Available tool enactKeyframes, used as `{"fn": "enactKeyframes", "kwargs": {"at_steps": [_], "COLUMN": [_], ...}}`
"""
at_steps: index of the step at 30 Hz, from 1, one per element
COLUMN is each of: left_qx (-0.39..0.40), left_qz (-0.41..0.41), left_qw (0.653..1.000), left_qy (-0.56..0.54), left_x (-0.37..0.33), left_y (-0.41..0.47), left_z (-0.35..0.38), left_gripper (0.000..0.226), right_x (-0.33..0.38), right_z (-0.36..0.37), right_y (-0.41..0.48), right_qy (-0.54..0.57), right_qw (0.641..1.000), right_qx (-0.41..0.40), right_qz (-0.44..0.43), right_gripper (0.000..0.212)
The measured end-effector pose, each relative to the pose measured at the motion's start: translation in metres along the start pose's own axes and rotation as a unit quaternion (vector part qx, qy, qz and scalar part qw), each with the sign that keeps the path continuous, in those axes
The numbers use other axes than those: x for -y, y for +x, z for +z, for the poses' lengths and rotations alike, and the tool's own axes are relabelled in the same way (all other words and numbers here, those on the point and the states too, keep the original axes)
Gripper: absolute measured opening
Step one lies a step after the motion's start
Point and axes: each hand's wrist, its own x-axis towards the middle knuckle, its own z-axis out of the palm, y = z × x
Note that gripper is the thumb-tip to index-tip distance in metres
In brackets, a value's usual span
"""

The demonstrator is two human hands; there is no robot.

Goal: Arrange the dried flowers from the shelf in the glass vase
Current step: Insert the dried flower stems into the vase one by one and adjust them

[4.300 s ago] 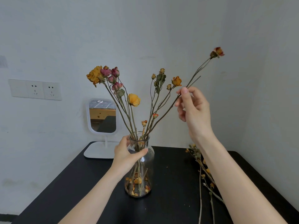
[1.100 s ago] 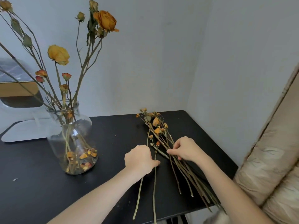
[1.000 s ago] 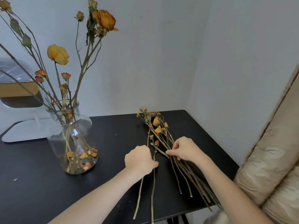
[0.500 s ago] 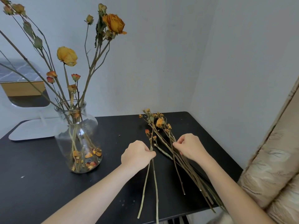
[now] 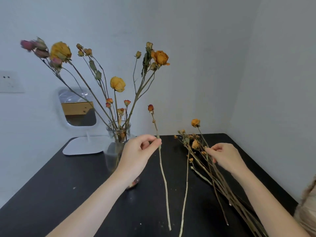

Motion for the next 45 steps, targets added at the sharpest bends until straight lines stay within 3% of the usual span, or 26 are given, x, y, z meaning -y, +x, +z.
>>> {"fn": "enactKeyframes", "kwargs": {"at_steps": [9,18,30,37,45], "left_qx": [-0.219,-0.312,-0.332,-0.317,-0.262], "left_qz": [0.121,0.178,0.224,0.188,0.158], "left_qw": [0.968,0.933,0.916,0.928,0.934], "left_qy": [-0.018,-0.004,-0.018,0.061,0.184], "left_x": [-0.033,-0.066,-0.085,-0.066,-0.040], "left_y": [-0.002,0.015,0.029,0.028,0.038], "left_z": [-0.097,-0.129,-0.137,-0.127,-0.112], "left_gripper": [0.009,0.009,0.013,0.007,0.017], "right_x": [0.030,0.049,0.050,0.051,0.051], "right_z": [0.024,0.028,0.024,0.029,0.034], "right_y": [-0.006,-0.012,-0.014,-0.015,-0.013], "right_qy": [0.018,0.024,0.013,0.013,0.008], "right_qw": [1.000,0.999,0.999,0.999,0.999], "right_qx": [0.015,0.017,0.020,0.025,0.025], "right_qz": [-0.021,-0.035,-0.032,-0.036,-0.037], "right_gripper": [0.017,0.013,0.013,0.014,0.014]}}
